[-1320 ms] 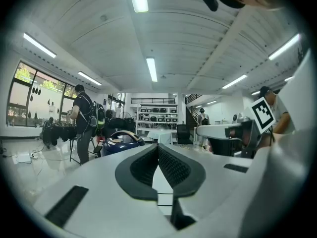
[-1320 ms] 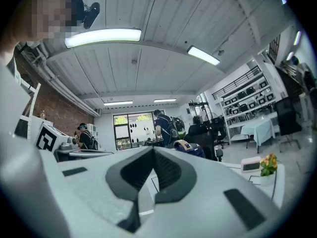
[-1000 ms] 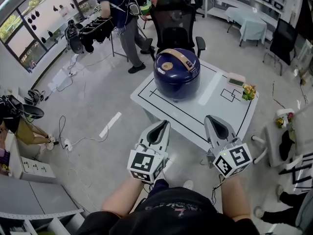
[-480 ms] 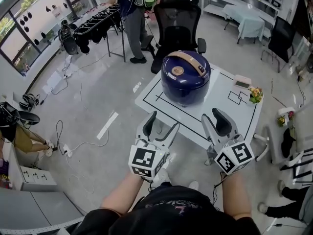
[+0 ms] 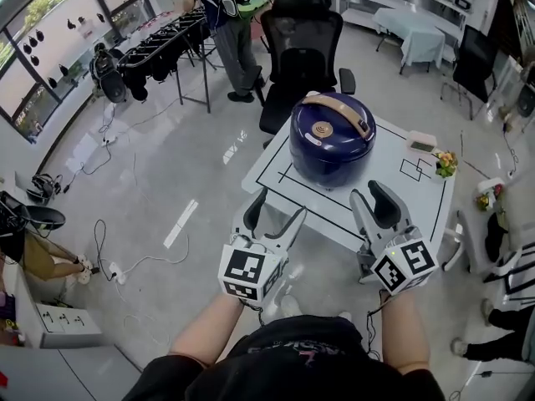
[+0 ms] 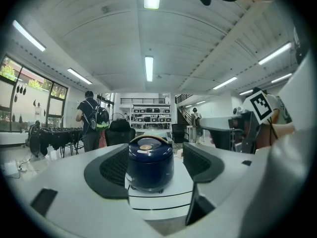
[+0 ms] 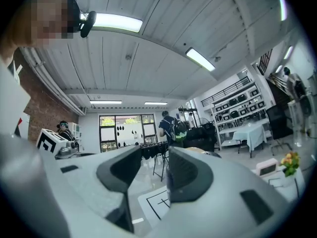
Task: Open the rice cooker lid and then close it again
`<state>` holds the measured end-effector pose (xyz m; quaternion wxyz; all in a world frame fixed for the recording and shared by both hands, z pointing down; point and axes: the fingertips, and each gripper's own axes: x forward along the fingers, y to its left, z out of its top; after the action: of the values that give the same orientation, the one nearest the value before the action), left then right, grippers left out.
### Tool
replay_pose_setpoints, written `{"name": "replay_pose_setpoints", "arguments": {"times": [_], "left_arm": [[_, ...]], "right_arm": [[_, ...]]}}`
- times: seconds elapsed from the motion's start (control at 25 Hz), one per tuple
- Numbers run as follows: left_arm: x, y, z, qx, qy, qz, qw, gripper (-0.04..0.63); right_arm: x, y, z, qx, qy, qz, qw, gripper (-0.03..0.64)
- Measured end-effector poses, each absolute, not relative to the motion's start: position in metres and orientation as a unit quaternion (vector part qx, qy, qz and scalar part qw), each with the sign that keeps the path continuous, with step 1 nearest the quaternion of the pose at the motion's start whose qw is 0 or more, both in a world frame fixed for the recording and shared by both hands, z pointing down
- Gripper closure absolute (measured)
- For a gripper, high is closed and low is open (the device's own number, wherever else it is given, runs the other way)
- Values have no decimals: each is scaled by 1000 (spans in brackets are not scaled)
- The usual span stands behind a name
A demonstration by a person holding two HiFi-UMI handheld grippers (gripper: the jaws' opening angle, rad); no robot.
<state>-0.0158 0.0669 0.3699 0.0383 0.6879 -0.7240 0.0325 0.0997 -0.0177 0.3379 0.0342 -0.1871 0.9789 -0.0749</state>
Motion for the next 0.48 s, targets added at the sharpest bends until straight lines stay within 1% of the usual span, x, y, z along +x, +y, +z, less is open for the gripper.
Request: {"name": "replay_pose_setpoints", "arguments": {"times": [0.48], "left_arm": [[-52, 64, 366, 694, -719, 19, 37, 268]], "right_arm": [[69, -18, 336, -203, 976, -72, 20, 457]]}}
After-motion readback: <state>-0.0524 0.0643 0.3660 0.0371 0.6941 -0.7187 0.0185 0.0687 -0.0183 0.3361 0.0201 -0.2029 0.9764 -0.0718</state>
